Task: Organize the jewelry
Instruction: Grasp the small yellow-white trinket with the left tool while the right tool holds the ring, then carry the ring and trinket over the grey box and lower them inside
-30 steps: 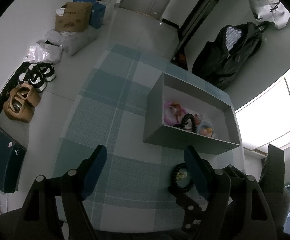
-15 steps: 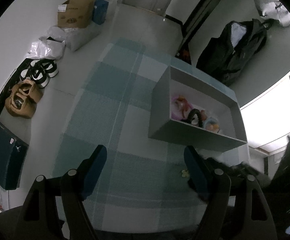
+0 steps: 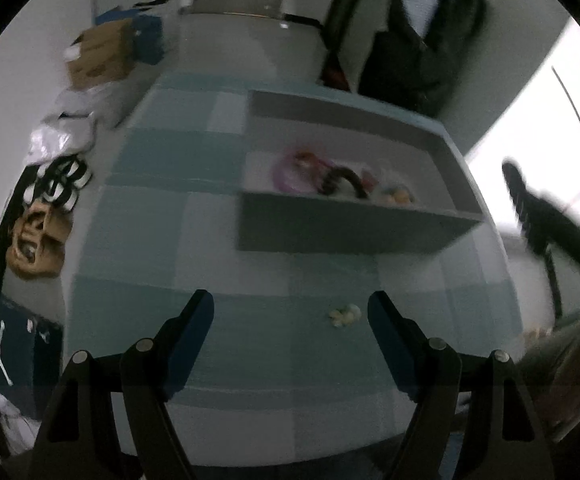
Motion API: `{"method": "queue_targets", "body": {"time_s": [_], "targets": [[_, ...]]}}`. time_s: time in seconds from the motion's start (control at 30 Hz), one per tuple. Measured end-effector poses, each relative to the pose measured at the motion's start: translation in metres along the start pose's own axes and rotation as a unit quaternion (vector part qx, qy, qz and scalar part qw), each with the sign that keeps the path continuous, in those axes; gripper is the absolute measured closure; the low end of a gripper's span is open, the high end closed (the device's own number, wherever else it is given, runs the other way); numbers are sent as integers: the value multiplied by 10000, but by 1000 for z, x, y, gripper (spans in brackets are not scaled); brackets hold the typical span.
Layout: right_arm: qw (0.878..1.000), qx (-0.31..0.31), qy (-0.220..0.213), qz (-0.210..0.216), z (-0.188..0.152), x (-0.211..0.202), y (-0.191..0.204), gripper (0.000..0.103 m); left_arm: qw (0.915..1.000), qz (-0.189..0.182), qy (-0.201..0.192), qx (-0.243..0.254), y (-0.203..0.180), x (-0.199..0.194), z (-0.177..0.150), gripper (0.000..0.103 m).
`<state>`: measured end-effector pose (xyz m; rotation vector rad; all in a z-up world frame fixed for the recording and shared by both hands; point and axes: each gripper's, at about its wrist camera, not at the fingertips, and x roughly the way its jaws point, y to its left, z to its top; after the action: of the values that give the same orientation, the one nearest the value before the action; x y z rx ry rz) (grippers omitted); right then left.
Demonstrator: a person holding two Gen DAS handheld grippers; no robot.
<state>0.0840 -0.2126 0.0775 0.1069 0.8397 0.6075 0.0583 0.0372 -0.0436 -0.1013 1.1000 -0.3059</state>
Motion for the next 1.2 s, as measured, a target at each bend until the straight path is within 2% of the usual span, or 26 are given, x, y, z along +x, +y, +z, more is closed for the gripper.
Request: {"method": "queue_targets", "body": {"time_s": [0.13, 0.47, 0.53, 0.6, 0.67, 0.73, 0.8, 0.93, 1.2], "targets": [[9997, 212, -70, -18, 0, -12, -12, 58, 9988, 81, 107, 472, -18, 8, -4, 27], [9994, 323, -124, 18, 0, -22, -24, 58, 9946, 479, 343, 855, -25, 25, -8, 29], [9993, 330, -171, 36, 0, -24, -25, 58, 9939, 599, 304, 880, -26, 25, -8, 38], [9992, 341, -193, 61, 0, -27, -24, 58, 9933, 654, 310, 901, -29, 23, -8, 42], [9992, 352, -200, 67, 0, -27, -25, 58, 9934, 632, 301, 904, -30, 20, -9, 57], [9992, 364, -178, 61, -1, -26, -26, 58, 9933, 595, 311, 940, -35, 21, -8, 76], [9991, 375, -186, 76, 0, -26, -26, 58, 9930, 541, 326, 995, -40, 23, -8, 88], [9991, 365, -212, 89, 1, -26, -25, 58, 9918, 541, 346, 1108, -46, 24, -11, 90], [9993, 331, -139, 105, 2, -20, -24, 58, 9929, 314, 411, 1071, -47, 22, -8, 90]]}}
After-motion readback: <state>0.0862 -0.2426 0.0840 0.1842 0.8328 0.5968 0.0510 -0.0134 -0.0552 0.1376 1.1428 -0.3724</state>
